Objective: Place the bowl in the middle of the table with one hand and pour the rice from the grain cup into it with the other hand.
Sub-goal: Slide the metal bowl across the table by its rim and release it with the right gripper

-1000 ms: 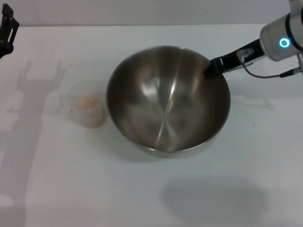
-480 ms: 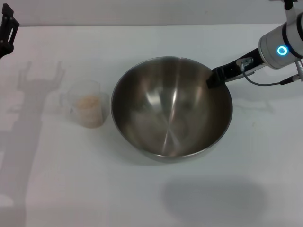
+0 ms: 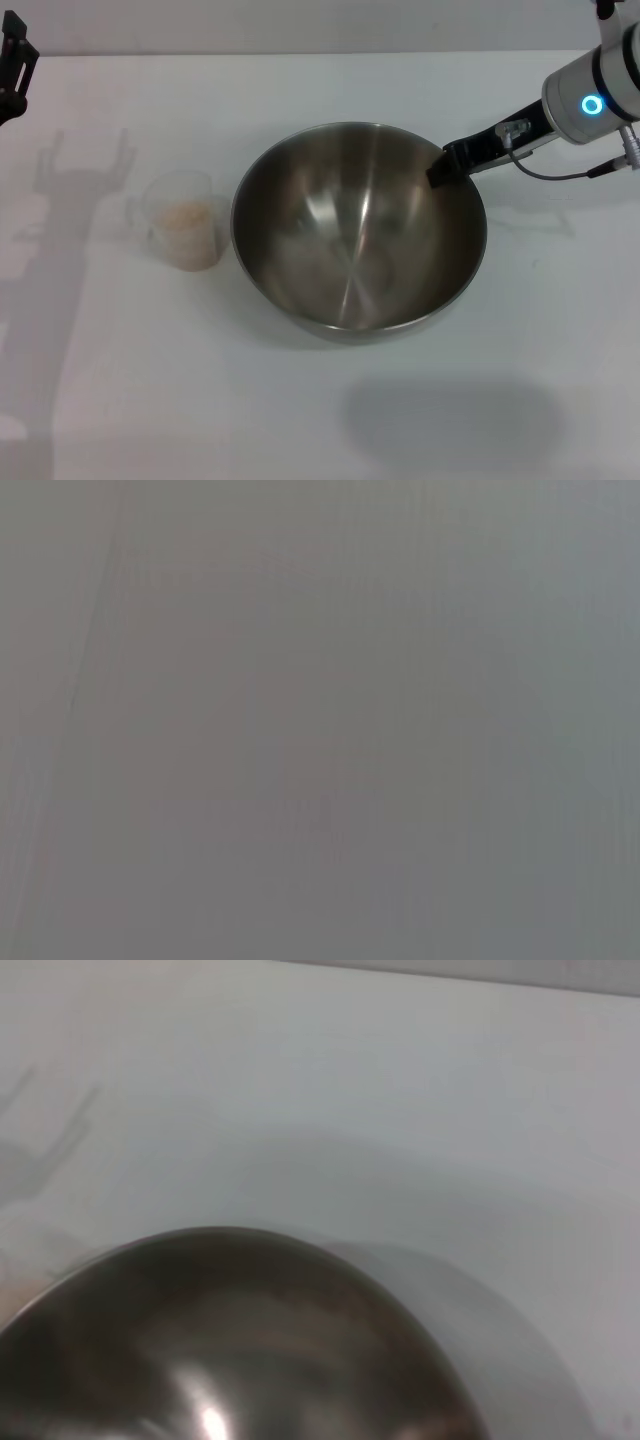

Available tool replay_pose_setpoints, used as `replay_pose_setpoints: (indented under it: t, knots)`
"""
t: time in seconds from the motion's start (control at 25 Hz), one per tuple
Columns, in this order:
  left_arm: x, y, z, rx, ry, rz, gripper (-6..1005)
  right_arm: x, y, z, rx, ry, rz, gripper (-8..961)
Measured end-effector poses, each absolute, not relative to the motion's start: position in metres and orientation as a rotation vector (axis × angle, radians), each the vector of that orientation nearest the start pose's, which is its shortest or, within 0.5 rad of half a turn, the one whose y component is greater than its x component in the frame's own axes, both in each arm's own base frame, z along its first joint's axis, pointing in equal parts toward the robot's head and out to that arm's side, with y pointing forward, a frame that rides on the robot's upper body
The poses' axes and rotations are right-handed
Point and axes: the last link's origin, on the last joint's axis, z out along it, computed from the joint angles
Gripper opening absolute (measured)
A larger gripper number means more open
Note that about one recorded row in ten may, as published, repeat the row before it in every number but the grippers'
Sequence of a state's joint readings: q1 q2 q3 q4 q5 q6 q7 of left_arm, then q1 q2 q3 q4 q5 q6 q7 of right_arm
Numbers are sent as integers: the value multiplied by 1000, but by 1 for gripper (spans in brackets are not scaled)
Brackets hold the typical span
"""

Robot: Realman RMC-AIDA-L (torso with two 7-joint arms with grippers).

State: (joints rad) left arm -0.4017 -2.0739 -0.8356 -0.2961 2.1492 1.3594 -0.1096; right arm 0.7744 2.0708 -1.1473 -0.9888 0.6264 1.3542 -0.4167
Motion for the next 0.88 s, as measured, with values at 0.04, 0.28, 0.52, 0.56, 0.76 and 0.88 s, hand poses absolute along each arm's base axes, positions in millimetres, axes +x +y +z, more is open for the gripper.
replay_pose_setpoints:
  t: [0.04, 0.28, 0.52, 0.56, 0.76, 0.88]
  knots:
    - [-297, 328, 9, -1391, -452, -933, 840, 184, 405, -7, -2387, 1382, -140, 33]
    - [-298, 325, 8, -1389, -458, -936, 840, 168, 407, 4, -2411, 1296, -71, 193]
    - [-299, 323, 8, -1386, -459, -936, 840, 140, 419, 27, -2415, 1052, 16, 470]
    - [-299, 323, 8, -1386, -457, -935, 840, 136, 422, 30, -2410, 985, 35, 472]
    - [-302, 318, 11, -1374, -446, -938, 840, 119, 437, 36, -2276, 605, 167, 484]
    - [-302, 316, 12, -1370, -435, -942, 840, 114, 436, 34, -2210, 486, 222, 484]
